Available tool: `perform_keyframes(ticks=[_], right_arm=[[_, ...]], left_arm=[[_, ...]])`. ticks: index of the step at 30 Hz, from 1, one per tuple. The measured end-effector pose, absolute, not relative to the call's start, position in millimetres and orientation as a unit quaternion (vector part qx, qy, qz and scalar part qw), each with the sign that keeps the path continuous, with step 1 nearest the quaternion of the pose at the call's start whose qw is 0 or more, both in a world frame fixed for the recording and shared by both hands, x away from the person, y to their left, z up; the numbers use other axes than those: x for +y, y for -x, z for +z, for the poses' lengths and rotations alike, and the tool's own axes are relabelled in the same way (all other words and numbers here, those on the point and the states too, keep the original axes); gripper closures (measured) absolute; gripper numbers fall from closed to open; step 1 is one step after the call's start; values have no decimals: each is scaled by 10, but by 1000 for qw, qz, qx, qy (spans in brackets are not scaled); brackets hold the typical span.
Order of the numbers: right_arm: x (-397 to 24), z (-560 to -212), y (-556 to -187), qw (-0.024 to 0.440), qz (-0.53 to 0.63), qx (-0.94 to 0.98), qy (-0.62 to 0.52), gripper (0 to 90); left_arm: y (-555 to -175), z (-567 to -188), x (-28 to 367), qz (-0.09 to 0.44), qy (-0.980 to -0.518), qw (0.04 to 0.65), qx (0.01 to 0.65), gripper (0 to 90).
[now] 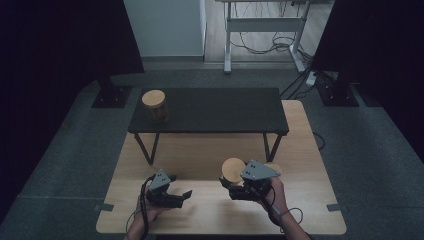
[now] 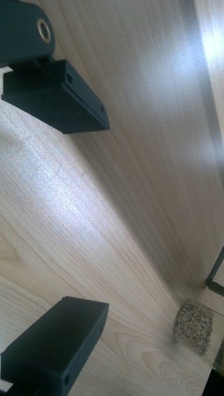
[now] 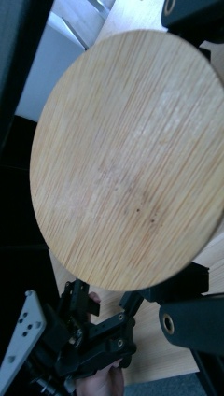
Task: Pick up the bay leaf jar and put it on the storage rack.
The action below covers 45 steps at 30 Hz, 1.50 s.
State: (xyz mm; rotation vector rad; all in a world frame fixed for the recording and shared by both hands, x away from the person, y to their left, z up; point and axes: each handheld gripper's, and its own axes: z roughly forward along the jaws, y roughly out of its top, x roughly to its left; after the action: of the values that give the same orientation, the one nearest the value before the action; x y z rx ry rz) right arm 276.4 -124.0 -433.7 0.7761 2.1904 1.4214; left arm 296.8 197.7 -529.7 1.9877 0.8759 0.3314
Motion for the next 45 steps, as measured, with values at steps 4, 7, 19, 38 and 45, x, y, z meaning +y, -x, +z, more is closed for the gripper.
perform_keyframes(ticks=[4,7,19,38,45], right_arm=[[-1255,-4276,-2774,209,514,785,-277,247],[-1258,-4229,-2784,211,517,783,-274,247],[-1264,-4093,-2878,204,519,783,-274,247],[-1265,-3934,-2961,206,522,782,-271,247],[-1257,-3896,-2983,202,523,782,-271,247]], left_arm=[[-2967,-5299,1969,135,-807,453,354,108],[-2965,-5300,1961,134,-807,453,354,108],[-2964,-5304,1954,134,-808,451,354,108],[-2965,-5307,1951,133,-809,452,353,108],[-2963,-5304,1949,132,-808,453,352,108]])
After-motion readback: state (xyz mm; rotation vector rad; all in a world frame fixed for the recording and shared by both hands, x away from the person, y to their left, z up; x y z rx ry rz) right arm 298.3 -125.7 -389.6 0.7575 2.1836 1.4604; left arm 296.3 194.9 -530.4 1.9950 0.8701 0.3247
